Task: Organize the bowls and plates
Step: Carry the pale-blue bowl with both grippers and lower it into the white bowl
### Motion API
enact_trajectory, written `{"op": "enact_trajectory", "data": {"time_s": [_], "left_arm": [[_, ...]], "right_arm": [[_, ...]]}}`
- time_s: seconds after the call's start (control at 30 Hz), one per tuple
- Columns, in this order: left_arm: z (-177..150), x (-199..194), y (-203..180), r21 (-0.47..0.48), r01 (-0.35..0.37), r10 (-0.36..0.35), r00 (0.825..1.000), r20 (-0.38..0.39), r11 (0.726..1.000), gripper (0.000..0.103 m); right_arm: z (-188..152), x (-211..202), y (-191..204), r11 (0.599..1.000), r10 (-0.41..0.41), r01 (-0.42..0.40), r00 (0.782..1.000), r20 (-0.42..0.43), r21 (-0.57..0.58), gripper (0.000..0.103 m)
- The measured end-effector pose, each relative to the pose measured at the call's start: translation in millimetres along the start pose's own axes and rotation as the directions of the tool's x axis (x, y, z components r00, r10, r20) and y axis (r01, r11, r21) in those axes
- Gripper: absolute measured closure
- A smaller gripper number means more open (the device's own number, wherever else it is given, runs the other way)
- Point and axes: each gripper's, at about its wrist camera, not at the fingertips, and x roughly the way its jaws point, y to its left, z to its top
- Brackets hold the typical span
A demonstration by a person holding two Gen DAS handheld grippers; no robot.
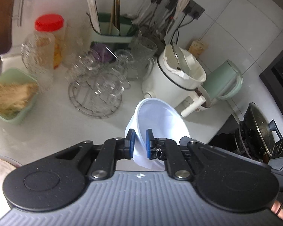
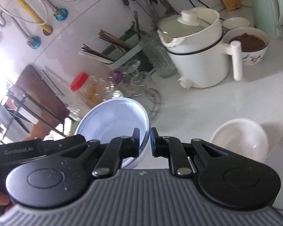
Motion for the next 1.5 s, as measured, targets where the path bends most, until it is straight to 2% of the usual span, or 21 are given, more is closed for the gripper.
{"op": "enact_trajectory", "data": {"time_s": [0.27, 0.47, 0.63, 0.83, 1.0, 1.17, 1.3, 1.5], "left_arm": [[-7, -22, 34, -0.019, 0.025, -0.025, 1.000, 0.013, 1.000, 0.089], [-26, -28, 57, -0.051, 0.008, -0.008, 1.000, 0.005, 0.999, 0.090], [-42, -25, 80, -0.082, -0.001, -0.001, 0.999, -0.032, 0.997, 0.089], [-55, -25, 98, -0.072, -0.050, 0.046, 0.998, -0.049, 0.996, 0.089], [-64, -26, 112, -0.095, -0.064, 0.058, 0.996, -0.062, 0.993, 0.089], [-79, -21, 119, -0.096, -0.102, 0.093, 0.991, -0.093, 0.990, 0.089], [-84, -15, 120, -0.080, -0.138, 0.127, 0.983, -0.130, 0.987, 0.089], [-91, -12, 124, -0.078, -0.152, 0.139, 0.980, -0.144, 0.985, 0.089]], "right_arm": [[-16, 3, 32, 0.999, -0.005, 0.005, 1.000, -0.012, -0.044, 0.088], [-39, 18, 45, 0.997, -0.030, 0.024, 0.996, -0.084, -0.072, 0.088], [-59, 33, 50, 0.992, -0.044, 0.025, 0.987, -0.155, -0.122, 0.088], [-77, 46, 63, 0.986, -0.047, 0.012, 0.976, -0.212, -0.165, 0.087], [-86, 54, 70, 0.981, -0.059, 0.011, 0.967, -0.247, -0.191, 0.087], [-94, 61, 75, 0.974, -0.091, 0.028, 0.957, -0.276, -0.223, 0.086], [-99, 65, 79, 0.970, -0.116, 0.044, 0.949, -0.294, -0.239, 0.086], [-103, 68, 83, 0.962, -0.142, 0.061, 0.945, -0.296, -0.265, 0.086]]}}
